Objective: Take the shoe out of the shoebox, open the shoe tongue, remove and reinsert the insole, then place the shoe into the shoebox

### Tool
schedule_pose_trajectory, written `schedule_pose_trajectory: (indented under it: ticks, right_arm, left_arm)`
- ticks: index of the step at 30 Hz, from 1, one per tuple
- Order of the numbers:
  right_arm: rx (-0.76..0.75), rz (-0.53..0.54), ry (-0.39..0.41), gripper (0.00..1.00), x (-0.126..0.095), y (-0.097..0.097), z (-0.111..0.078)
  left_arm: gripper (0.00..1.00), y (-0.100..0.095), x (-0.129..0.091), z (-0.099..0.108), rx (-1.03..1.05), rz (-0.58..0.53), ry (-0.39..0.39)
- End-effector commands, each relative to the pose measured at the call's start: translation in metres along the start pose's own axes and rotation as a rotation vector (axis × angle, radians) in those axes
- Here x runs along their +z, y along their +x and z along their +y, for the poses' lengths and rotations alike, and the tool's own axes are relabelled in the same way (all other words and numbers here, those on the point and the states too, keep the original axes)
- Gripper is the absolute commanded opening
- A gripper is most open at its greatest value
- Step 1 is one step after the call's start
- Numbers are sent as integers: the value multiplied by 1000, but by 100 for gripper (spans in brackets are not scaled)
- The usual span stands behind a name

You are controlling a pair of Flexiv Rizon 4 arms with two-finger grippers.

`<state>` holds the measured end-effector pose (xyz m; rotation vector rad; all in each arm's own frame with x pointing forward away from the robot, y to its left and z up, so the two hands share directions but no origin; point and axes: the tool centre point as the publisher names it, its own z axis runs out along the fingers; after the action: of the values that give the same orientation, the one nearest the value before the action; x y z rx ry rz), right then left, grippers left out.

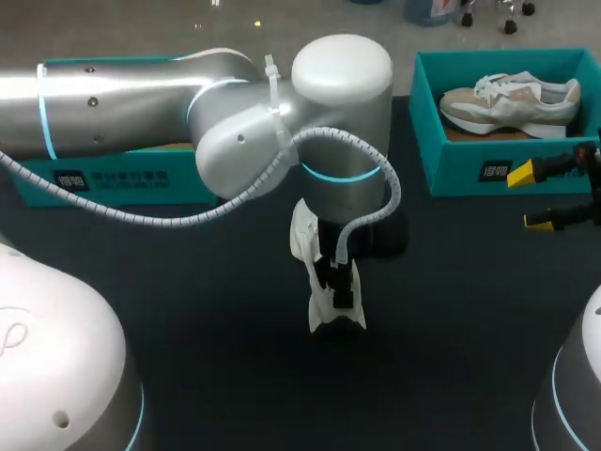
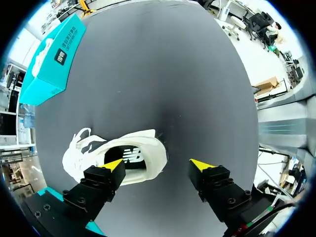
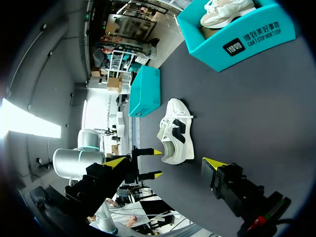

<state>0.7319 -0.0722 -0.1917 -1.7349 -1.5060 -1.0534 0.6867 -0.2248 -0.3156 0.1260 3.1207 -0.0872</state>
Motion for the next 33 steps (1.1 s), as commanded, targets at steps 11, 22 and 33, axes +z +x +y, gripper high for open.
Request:
schedule_pose_trajectory:
  ticks: [11, 22, 33]
  right_arm:
    - [1, -3, -1, 100, 0, 0, -1]
    - [1, -3, -1, 100, 0, 0, -1]
    - [1, -3, -1, 100, 0, 0, -1]
  left_arm:
    - [81, 8, 56, -8, -51, -35, -25]
    - [62, 7, 81, -5, -76, -41, -52]
    - [0, 12, 85, -1, -97, -21, -47]
